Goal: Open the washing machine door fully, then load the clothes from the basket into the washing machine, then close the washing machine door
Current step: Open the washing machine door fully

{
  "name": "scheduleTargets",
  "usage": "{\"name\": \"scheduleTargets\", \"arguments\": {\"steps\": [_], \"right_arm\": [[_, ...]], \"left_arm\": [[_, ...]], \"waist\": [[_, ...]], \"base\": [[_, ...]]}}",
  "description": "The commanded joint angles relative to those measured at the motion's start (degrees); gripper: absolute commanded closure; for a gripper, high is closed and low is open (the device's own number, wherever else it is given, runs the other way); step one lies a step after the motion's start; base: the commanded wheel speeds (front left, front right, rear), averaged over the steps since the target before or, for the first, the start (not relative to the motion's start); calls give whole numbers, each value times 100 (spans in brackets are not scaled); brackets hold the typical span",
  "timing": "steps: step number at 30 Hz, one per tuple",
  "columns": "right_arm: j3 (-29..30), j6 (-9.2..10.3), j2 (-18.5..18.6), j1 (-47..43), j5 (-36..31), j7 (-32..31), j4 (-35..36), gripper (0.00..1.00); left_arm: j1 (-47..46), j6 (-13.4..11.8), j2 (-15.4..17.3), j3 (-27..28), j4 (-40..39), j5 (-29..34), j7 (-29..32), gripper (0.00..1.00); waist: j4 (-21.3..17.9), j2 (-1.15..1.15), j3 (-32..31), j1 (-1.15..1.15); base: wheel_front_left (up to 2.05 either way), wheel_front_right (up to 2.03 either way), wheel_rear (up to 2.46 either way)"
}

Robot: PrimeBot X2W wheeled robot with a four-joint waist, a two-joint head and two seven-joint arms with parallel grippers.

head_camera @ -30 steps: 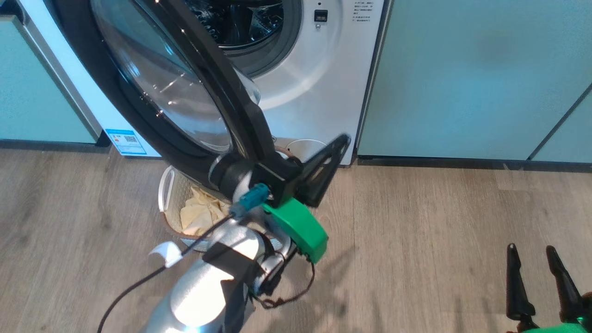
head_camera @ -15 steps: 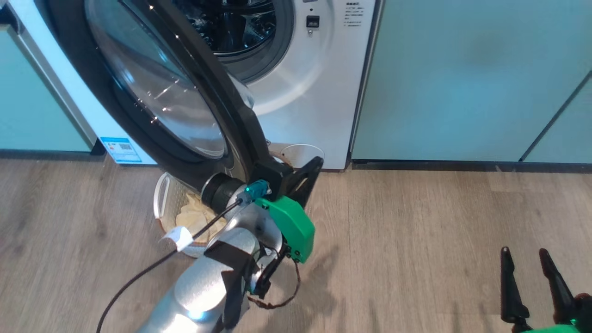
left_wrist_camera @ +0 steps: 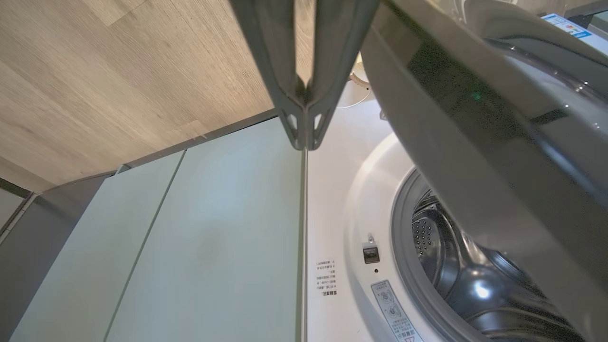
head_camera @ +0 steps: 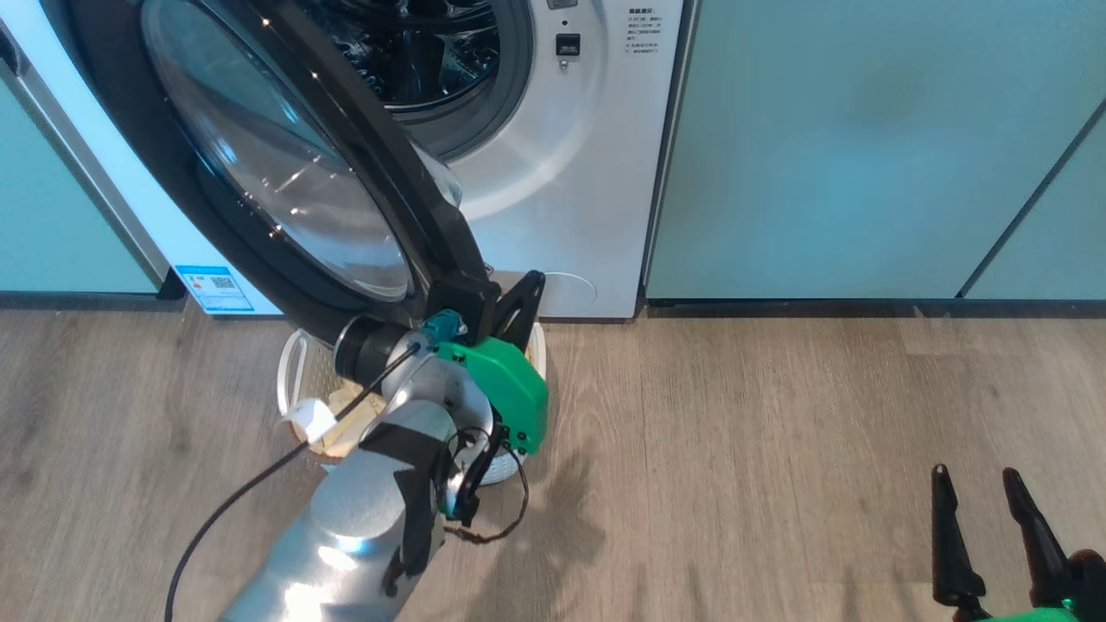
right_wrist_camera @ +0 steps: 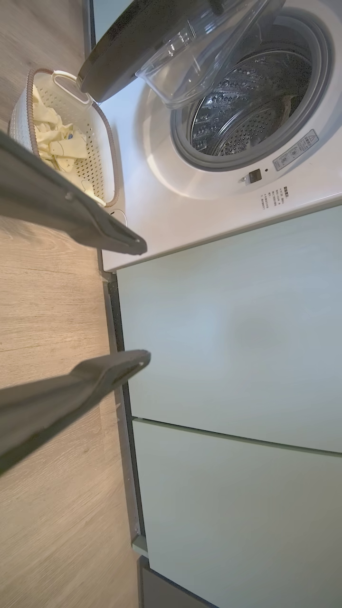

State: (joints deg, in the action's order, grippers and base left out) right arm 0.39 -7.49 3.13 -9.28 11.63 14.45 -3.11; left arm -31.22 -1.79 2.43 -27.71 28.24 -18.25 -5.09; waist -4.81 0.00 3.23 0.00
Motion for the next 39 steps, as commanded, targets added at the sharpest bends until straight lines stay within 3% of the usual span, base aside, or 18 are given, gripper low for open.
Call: {"name": "scheduleTargets", "arguments": {"steps": [1, 24, 39], "right_arm": [[-120, 0, 69, 132, 19, 55, 155, 0], [-55, 0, 32, 210, 62, 55, 164, 0], [63, 0, 4, 255, 47, 55, 187, 0]], "left_arm": [[-397, -40, 72, 253, -68, -36, -103, 100], [-679, -145, 87, 346, 661, -196, -646, 100], [-378, -301, 187, 281, 268, -208, -776, 100]], "waist": [[-3, 0, 14, 0], [78, 0, 163, 0], [615, 0, 279, 0]], "base": [[0, 0, 0], [0, 0, 0], [0, 0, 0]]}}
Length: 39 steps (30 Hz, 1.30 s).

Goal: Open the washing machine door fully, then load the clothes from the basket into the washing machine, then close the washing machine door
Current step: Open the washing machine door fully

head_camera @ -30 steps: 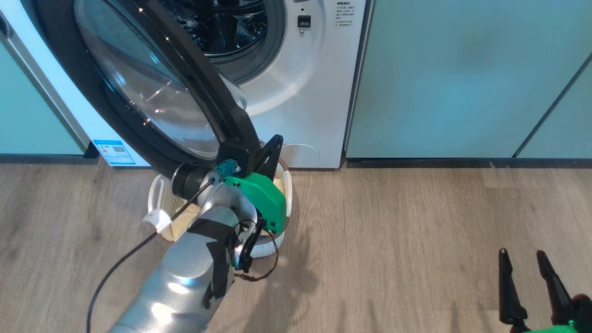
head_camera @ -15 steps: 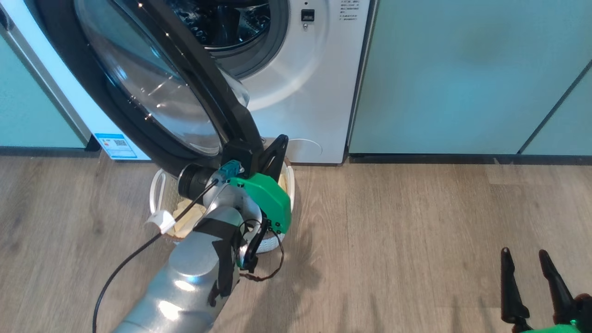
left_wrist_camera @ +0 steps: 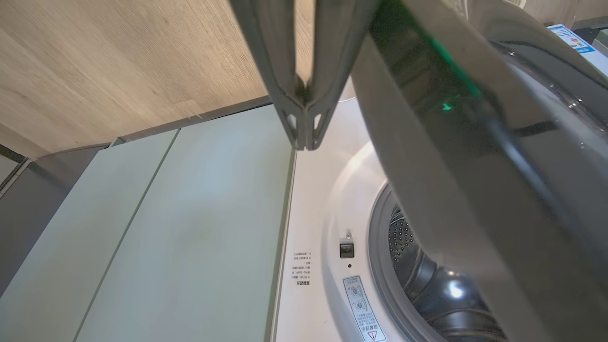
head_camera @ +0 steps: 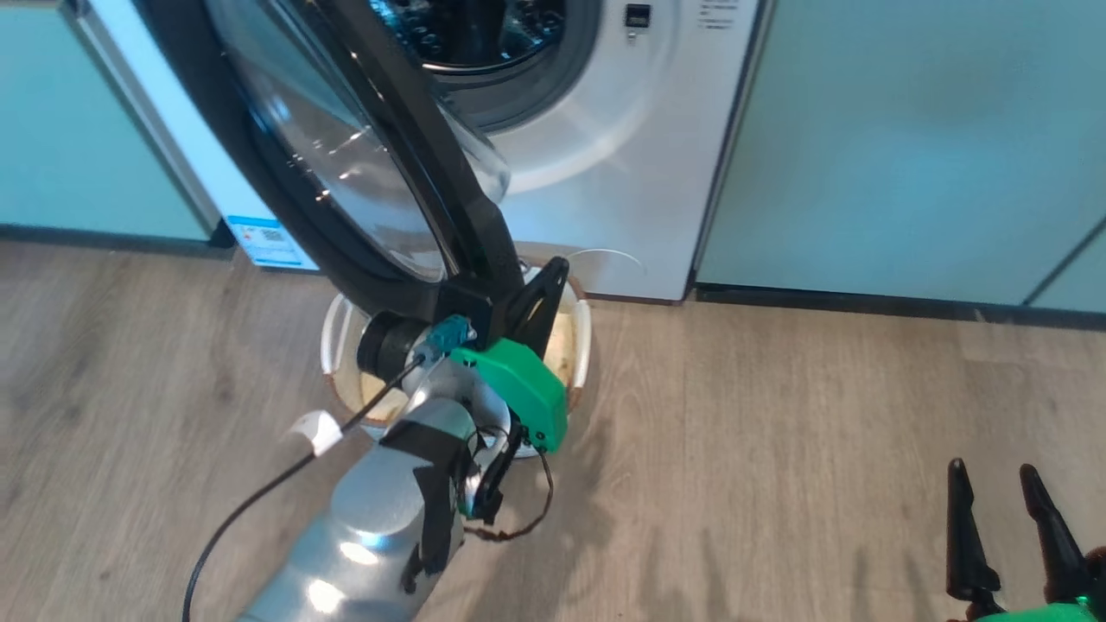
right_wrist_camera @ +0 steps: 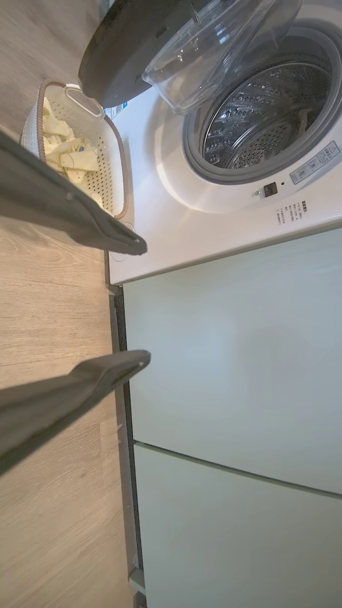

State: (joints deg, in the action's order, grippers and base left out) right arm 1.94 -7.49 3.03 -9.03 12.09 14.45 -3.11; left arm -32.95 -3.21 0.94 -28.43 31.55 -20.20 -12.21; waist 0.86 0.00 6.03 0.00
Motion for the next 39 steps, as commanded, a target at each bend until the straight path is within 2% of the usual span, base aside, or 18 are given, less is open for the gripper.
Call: {"name": "scheduleTargets", "arguments": {"steps": [1, 18, 30, 39], "right_arm": [[-89, 0, 13, 227, 0, 55, 186, 0], [-62, 0, 71, 159, -41, 55, 204, 0], [-45, 0, 126, 89, -52, 55, 198, 0], [-64, 0, 127, 48, -48, 55, 170, 0]], "left_arm": [[-164, -177, 343, 341, -129, -7, -70, 100], [508, -428, 402, 41, -1303, 22, 100, 100], [832, -554, 463, -72, -1663, -3, 164, 100], [1059, -724, 676, 60, -1764, -43, 157, 100]], "waist": [[91, 0, 0, 0], [1003, 0, 7, 0], [1632, 0, -52, 0], [1897, 0, -113, 0]], "base": [[0, 0, 0], [0, 0, 0], [0, 0, 0], [0, 0, 0]]}}
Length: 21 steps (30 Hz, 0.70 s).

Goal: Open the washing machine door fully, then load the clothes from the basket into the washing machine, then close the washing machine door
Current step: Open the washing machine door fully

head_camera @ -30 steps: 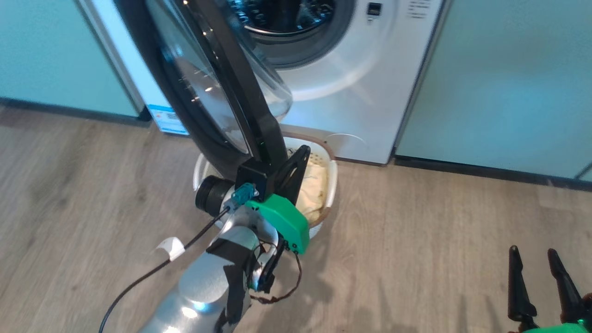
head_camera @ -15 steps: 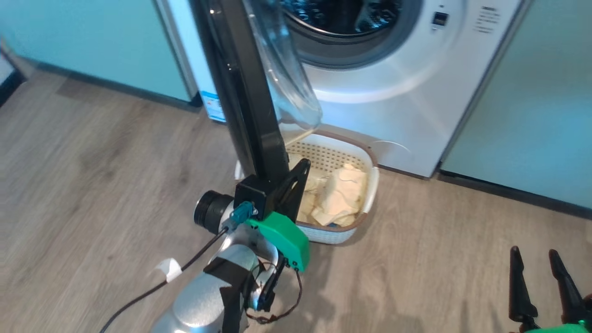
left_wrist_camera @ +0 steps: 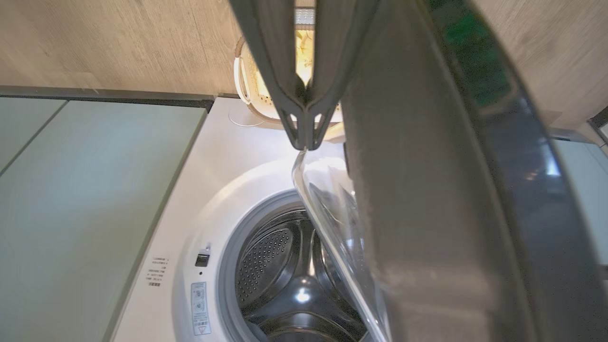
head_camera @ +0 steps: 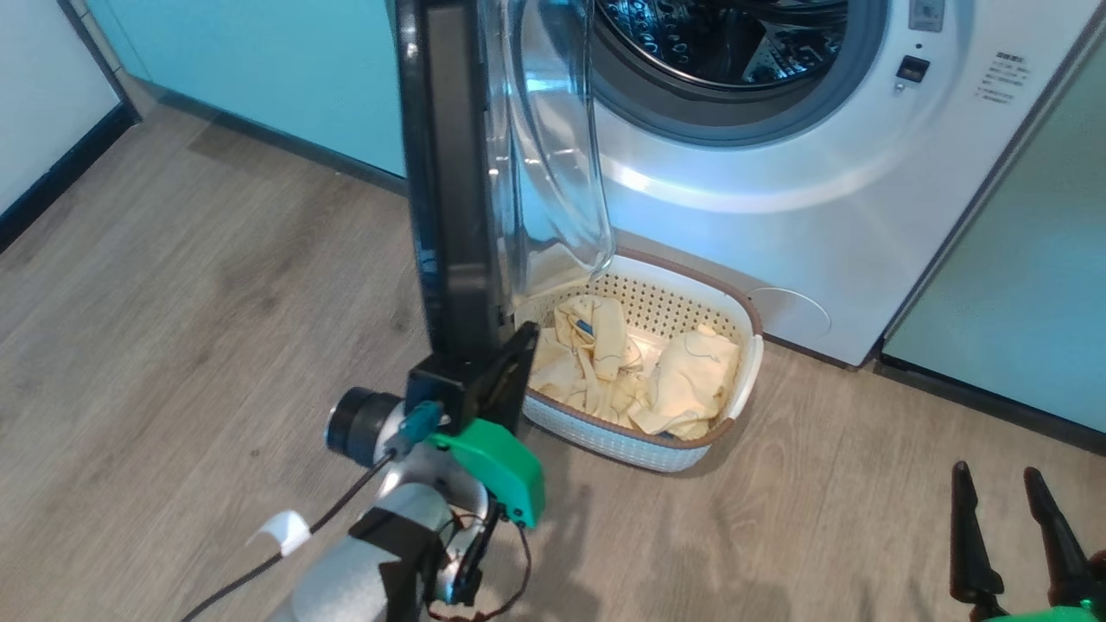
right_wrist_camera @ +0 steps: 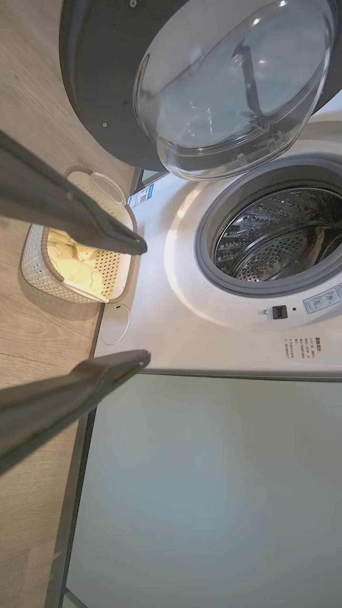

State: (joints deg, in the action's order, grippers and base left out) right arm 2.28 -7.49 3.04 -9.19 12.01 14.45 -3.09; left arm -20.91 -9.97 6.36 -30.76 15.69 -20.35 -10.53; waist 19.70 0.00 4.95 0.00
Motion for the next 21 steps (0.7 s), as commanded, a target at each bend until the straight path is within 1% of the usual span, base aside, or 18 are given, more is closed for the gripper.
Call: {"name": "scheduleTargets", "arguments": {"steps": [1, 12, 21], "right_arm": [[-90, 0, 126, 58, -36, 55, 167, 0], [-74, 0, 158, 29, -29, 55, 164, 0], [-48, 0, 190, 28, -23, 55, 161, 0]], "left_arm": [[-118, -65, 162, 320, -195, -43, -12, 100], [128, -313, 542, 700, -420, -149, -66, 100], [188, -519, 730, 1038, -362, -231, -195, 100]], "waist": [[35, 0, -6, 0], [180, 0, -8, 0], [214, 0, 49, 0]], "base": [[0, 0, 0], [0, 0, 0], [0, 0, 0]]}}
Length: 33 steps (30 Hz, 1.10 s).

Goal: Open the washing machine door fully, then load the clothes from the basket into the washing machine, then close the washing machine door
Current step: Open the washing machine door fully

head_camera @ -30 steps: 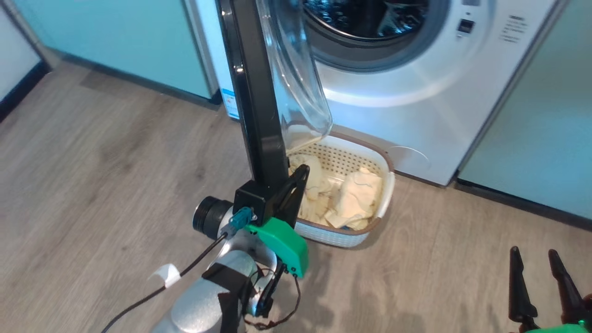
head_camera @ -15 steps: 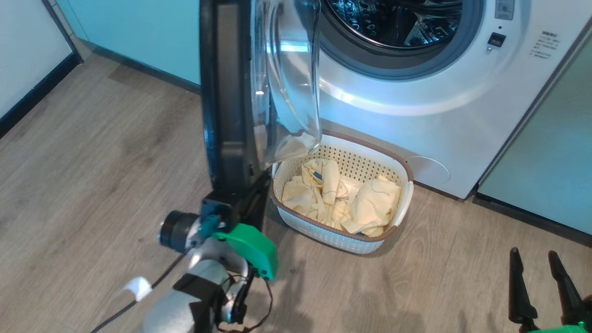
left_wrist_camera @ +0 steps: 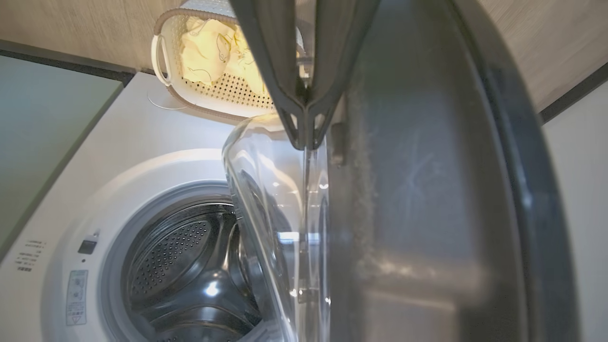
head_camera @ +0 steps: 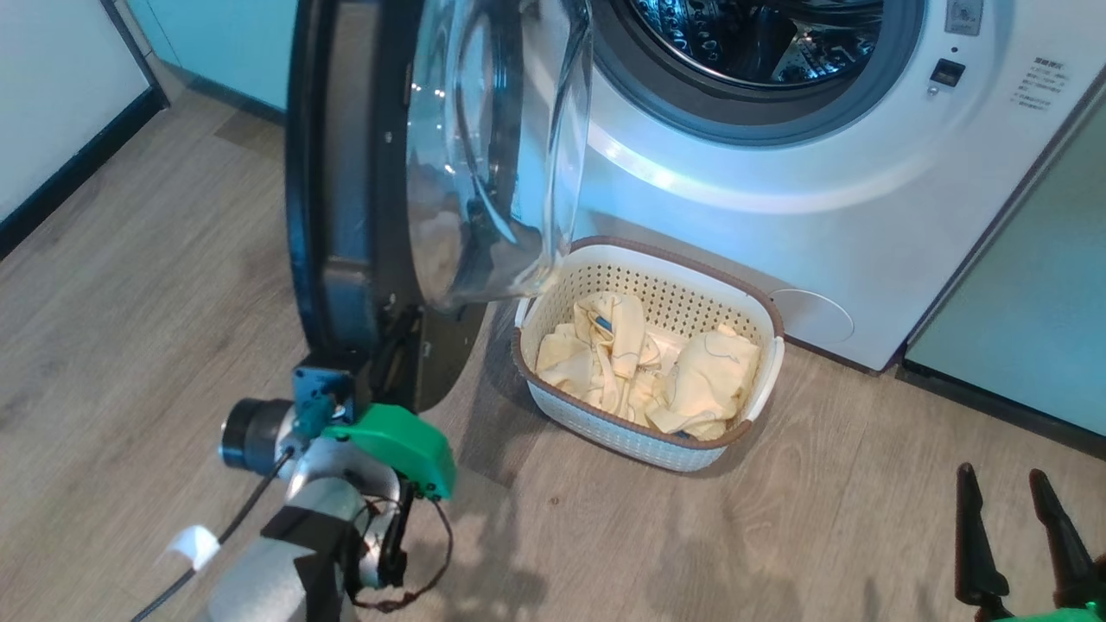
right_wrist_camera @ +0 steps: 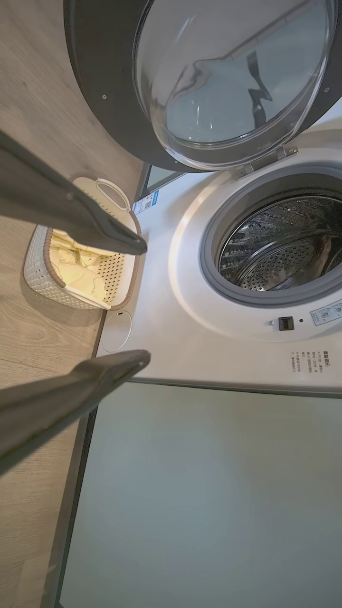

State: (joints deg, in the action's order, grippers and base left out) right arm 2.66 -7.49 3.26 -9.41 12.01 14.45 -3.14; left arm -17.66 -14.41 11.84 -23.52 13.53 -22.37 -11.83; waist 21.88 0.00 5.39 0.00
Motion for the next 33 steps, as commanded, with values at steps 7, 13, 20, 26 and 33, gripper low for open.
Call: {"name": "scheduleTargets", "arguments": {"steps": [7, 13, 20, 26, 33], "right_arm": [[-68, 0, 203, 79, -17, 55, 189, 0], [-48, 0, 264, 128, -24, 55, 228, 0], [-6, 0, 381, 199, -34, 55, 299, 0], [47, 0, 522, 276, -27, 55, 359, 0], [92, 0, 727, 378, -15, 55, 453, 0]], "left_arm": [[-227, -109, 310, 532, 4, -62, -176, 100], [-341, -149, 356, 918, 244, -155, -287, 100], [-492, -70, 324, 1458, 289, -86, -314, 100], [-563, 103, 144, 2057, 245, 140, -316, 100], [-729, 405, -134, 2756, 323, 437, -316, 100]], "waist": [[-20, 0, 95, 0], [-51, 0, 240, 0], [-57, 0, 495, 0], [-45, 0, 759, 0], [-10, 0, 1158, 0]], "base": [[0, 0, 0], [0, 0, 0], [0, 0, 0], [0, 0, 0], [0, 0, 0]]}}
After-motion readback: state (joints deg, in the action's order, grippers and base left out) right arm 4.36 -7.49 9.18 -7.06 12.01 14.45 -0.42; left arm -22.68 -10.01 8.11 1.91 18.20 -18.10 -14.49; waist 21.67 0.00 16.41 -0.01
